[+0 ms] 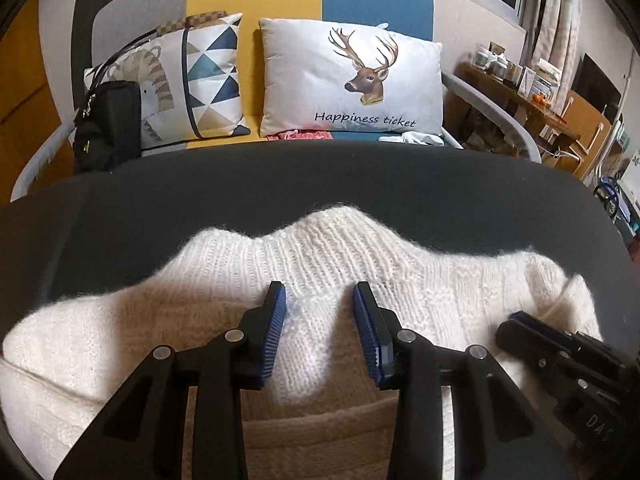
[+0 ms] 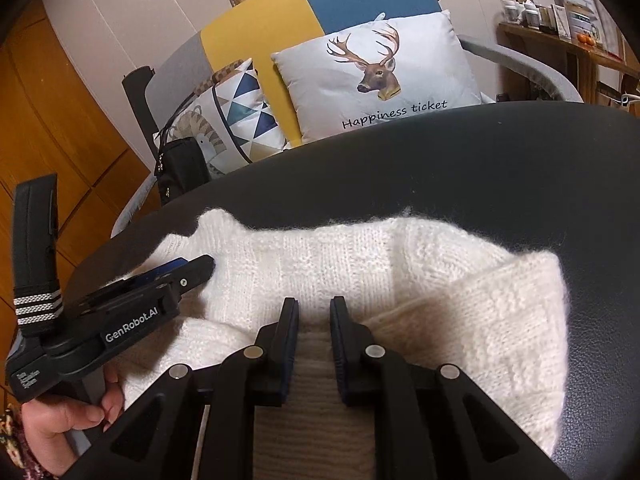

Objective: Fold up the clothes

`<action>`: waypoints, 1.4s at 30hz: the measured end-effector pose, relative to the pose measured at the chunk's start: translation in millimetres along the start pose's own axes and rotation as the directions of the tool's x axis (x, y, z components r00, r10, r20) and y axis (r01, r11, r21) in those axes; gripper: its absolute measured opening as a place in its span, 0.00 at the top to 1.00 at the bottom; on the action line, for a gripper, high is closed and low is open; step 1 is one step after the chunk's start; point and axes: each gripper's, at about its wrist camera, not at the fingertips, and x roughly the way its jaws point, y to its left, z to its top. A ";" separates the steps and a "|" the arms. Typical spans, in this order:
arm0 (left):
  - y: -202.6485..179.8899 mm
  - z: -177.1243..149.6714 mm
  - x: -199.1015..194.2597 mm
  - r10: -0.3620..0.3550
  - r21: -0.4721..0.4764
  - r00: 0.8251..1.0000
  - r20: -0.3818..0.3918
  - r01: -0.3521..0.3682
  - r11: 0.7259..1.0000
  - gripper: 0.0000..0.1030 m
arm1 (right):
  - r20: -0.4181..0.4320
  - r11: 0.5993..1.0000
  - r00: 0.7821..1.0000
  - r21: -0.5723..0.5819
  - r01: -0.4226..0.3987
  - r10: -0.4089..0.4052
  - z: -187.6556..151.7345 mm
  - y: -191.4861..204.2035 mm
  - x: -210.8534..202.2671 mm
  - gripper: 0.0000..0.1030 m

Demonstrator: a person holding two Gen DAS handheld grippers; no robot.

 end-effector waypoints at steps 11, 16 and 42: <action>9.4 -0.7 -2.5 -0.033 -0.025 0.999 0.009 0.033 0.999 0.62 | -0.052 0.961 0.996 -0.271 0.051 -0.068 30.2 52.3 14.1 0.90; 8.9 -0.8 -2.7 -0.031 -0.024 0.999 0.010 0.031 0.999 0.62 | -0.076 0.954 0.987 -0.278 0.112 -0.138 29.3 51.1 43.5 0.97; 9.6 -1.1 -3.3 -0.035 -0.027 0.999 0.011 0.035 0.999 0.62 | -0.014 0.996 0.996 -0.021 0.085 -0.086 35.2 -21.1 -24.5 0.92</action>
